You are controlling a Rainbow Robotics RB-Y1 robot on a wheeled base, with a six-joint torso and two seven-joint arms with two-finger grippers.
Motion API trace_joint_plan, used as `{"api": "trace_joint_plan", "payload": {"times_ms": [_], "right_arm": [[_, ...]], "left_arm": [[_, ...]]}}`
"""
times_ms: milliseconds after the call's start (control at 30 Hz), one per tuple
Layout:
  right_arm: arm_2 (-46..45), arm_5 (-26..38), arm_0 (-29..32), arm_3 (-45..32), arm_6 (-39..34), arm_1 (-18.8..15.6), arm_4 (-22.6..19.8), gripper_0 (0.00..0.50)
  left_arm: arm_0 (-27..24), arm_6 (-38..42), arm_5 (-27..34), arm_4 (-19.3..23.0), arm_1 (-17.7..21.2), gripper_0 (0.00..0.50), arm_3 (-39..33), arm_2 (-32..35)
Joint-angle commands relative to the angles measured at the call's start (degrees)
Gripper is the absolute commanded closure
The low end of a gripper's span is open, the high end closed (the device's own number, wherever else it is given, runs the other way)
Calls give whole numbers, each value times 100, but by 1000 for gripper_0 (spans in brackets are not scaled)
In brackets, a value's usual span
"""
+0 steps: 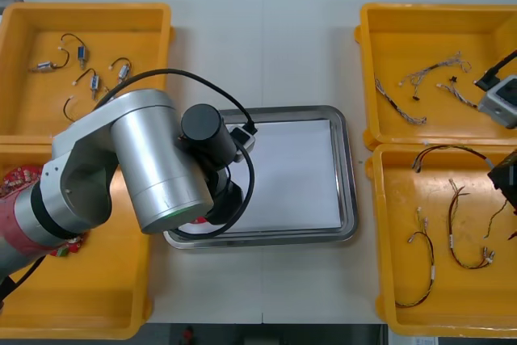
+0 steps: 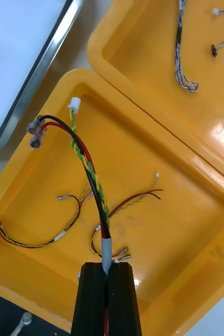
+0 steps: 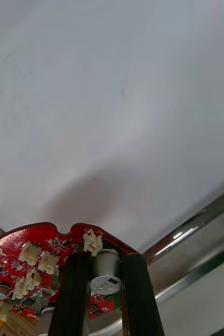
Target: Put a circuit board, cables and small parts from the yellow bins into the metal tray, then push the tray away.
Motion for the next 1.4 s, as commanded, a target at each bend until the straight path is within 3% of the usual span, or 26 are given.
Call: {"api": "trace_joint_plan", "payload": {"times_ms": [33,400,467,533,567,800,900,1200,1400], "right_arm": [[488,18,-606,294,221,-219,-10,500],[927,18,-1107,708,467,-219,60,500],[927,18,-1107,708,493,-219,51,500],[927,18,-1107,708,537,-211,34,500],[927,18,-1107,708,546,-219,25,500],[927,18,-1107,681,598,-219,25,500],[927,18,-1098,681,616,-219,8,500],[962,18,-1125,523,678,-219,-54,500],[1375,18,-1476,145,713,-211,-168,500]], "left_arm": [[-202,508,-361,-189,-133,500,253,-270],[-202,701,-853,-329,-142,494,640,-534],[-202,736,-853,-321,-142,384,640,-534],[-202,772,-853,-321,-142,92,623,-534],[-202,789,-853,-329,-142,0,605,-517],[-211,903,-747,-277,-177,0,420,-306],[-263,939,-431,-171,-238,0,271,-51],[-334,877,905,435,-265,0,-300,1373],[-369,772,1138,796,-124,0,-450,2349]]}}
